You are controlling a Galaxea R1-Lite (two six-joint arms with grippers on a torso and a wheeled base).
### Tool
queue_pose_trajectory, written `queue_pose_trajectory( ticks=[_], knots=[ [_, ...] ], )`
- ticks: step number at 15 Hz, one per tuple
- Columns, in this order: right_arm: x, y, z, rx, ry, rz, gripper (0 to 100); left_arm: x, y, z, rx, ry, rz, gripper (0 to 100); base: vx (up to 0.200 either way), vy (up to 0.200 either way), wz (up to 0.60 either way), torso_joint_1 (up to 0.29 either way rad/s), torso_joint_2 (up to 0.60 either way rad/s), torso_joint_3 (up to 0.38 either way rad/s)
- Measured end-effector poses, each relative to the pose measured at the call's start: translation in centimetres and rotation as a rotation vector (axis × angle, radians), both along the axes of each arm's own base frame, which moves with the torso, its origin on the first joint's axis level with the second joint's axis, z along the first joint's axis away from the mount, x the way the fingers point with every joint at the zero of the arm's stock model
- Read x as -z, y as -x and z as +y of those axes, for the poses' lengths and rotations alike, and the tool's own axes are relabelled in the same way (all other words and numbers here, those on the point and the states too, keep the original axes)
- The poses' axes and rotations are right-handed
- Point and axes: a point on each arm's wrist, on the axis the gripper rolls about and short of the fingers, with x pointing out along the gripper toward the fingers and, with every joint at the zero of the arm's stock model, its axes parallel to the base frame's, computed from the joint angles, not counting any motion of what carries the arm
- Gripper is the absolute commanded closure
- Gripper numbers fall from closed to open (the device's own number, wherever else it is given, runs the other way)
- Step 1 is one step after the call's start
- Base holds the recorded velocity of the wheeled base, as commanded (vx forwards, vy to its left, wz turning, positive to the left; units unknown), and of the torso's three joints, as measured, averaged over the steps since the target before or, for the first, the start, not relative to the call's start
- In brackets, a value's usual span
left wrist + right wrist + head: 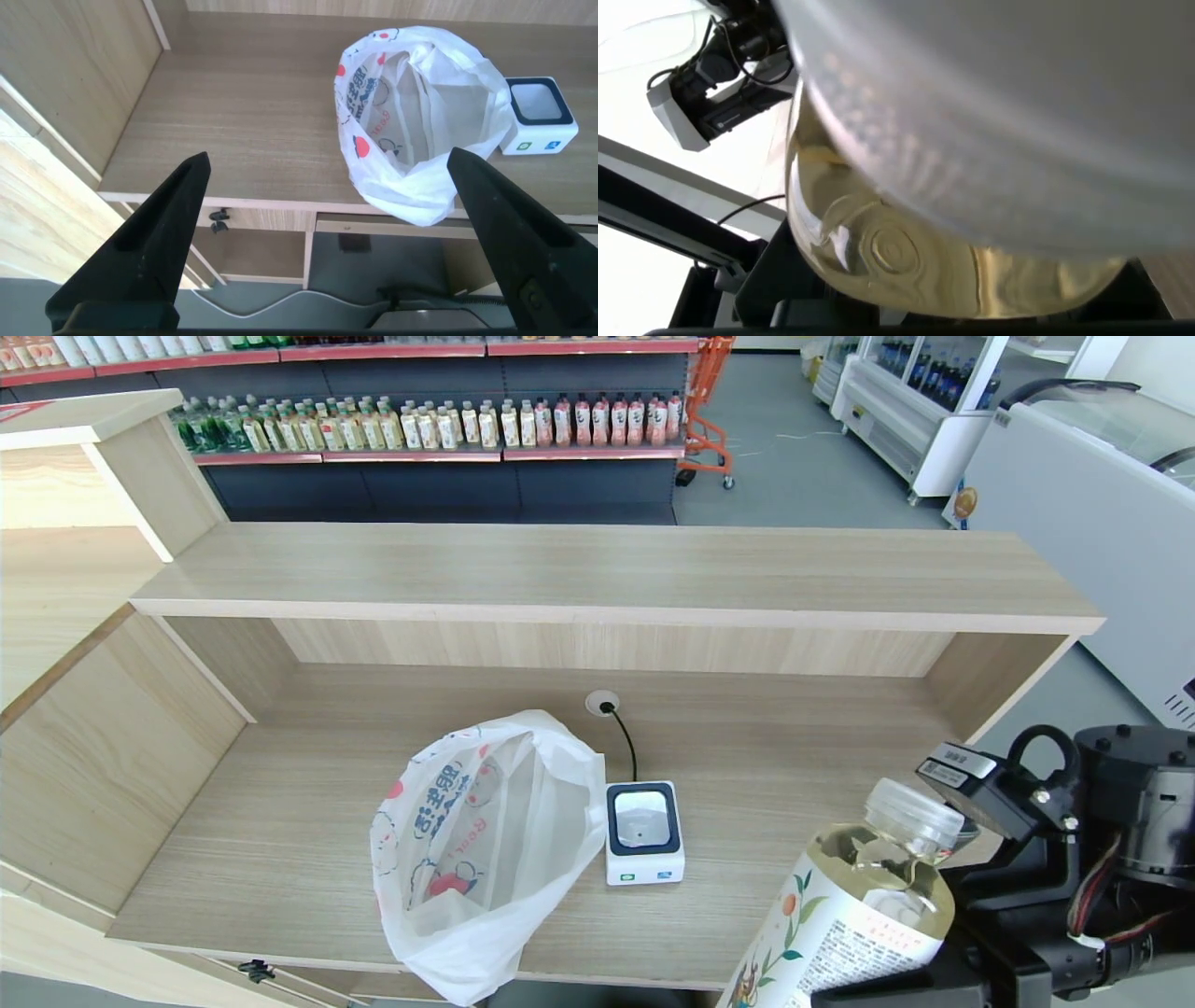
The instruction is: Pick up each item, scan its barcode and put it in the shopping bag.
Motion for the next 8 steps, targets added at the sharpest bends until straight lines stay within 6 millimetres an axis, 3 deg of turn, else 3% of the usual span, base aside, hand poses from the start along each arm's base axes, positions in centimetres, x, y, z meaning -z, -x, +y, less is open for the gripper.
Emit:
queue_pose_trajectory(
  ticks=[8],
  knots=[
    [0.3, -0.4, 0.7, -0.02, 0.008, 0.014, 100, 0.0, 0.0, 0.0, 0.0, 0.0, 0.0, 0, 0.0, 0.0, 0.0, 0.0, 0.0, 0.0]
  ],
)
